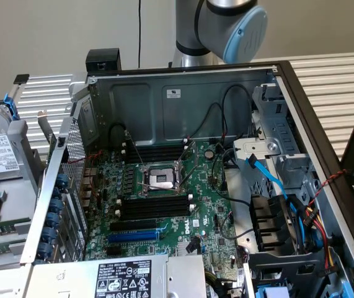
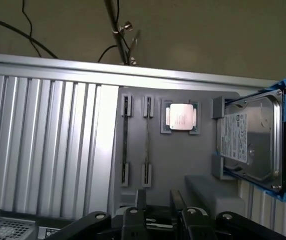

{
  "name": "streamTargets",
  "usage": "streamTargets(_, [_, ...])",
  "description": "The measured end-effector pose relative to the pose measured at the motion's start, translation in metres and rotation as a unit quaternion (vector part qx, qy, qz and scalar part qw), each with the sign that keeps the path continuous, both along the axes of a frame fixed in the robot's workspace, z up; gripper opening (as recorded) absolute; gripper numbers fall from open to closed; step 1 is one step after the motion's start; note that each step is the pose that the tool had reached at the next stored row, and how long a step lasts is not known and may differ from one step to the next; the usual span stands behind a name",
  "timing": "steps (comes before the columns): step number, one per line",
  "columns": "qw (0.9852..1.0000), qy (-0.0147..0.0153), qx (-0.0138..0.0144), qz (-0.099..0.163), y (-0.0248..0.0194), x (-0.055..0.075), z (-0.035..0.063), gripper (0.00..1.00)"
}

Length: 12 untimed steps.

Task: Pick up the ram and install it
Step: 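Pick up the ram and move it above insertion slot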

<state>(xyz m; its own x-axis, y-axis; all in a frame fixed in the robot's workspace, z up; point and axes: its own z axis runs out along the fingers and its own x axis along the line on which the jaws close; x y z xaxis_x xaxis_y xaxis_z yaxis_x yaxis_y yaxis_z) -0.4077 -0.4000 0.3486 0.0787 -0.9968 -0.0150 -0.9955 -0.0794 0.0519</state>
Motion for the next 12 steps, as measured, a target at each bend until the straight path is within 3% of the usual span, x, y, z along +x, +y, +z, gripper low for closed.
streamTargets(7, [1.0,0.0,0.0,0.0,-0.0023,-0.028,-0.0126,0.33])
streamTargets(12, [1.0,-0.0008,0.0002,-0.001,-0.0199,-0.028,-0.0217,0.33])
